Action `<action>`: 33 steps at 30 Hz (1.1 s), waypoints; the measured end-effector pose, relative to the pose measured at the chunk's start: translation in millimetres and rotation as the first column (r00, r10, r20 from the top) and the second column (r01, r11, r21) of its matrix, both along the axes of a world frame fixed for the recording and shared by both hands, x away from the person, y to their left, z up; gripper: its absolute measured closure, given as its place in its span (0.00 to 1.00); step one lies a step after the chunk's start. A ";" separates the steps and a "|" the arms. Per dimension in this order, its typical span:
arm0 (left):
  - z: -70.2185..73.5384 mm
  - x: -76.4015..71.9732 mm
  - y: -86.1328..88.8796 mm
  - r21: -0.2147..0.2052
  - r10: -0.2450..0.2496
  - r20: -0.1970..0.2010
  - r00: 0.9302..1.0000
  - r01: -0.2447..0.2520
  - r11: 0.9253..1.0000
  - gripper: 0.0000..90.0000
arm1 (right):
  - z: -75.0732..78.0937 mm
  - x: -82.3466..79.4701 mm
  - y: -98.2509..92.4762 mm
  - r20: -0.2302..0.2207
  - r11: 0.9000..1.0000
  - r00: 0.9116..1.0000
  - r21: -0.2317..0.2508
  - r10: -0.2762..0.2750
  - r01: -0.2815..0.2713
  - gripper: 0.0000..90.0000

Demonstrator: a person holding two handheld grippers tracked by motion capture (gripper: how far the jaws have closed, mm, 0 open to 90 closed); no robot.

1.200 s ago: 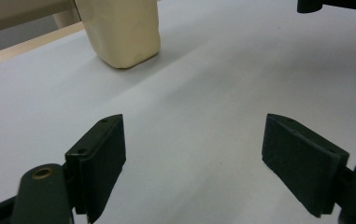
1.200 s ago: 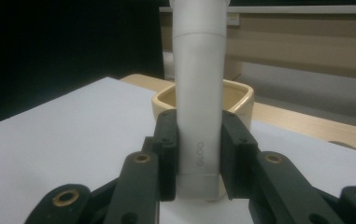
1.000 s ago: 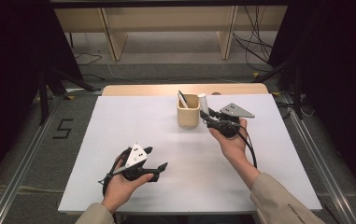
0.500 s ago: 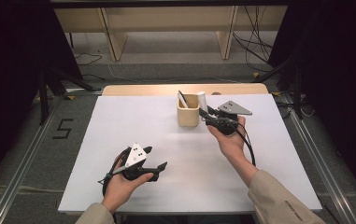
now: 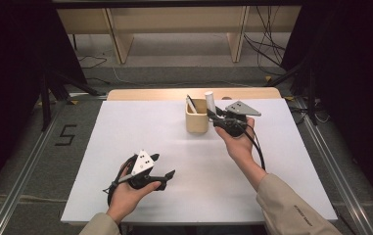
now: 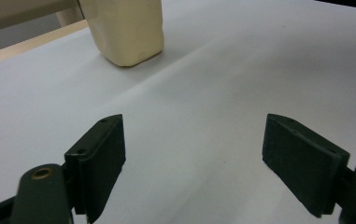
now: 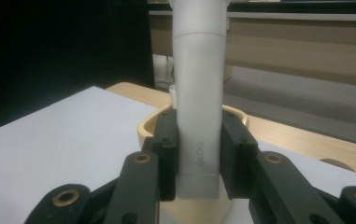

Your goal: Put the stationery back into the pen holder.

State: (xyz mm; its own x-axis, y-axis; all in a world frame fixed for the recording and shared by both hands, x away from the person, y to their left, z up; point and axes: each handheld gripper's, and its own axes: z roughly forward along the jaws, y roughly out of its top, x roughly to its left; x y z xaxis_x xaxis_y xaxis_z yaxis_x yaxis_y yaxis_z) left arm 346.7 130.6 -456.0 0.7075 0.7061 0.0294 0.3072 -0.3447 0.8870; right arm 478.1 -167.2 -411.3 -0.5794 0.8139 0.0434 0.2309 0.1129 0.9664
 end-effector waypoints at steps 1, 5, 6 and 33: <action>-0.1 0.1 -0.1 0.000 0.000 0.000 1.000 0.000 1.000 0.24 | 0.5 0.7 0.6 -0.003 1.000 1.000 -0.002 -0.003 0.003 0.79; -0.2 -0.1 -0.5 0.000 -0.001 -0.002 1.000 0.001 1.000 0.24 | 1.1 4.0 3.3 -0.004 1.000 1.000 -0.005 -0.009 0.009 0.79; -0.3 -0.1 -0.6 0.000 -0.001 -0.003 1.000 0.001 1.000 0.24 | 1.0 5.0 3.9 -0.004 1.000 1.000 -0.003 -0.010 0.010 0.79; -0.5 0.1 -1.9 0.003 -0.007 -0.006 1.000 0.007 1.000 0.24 | 2.5 22.8 14.0 -0.005 0.999 0.999 -0.025 -0.049 0.049 0.79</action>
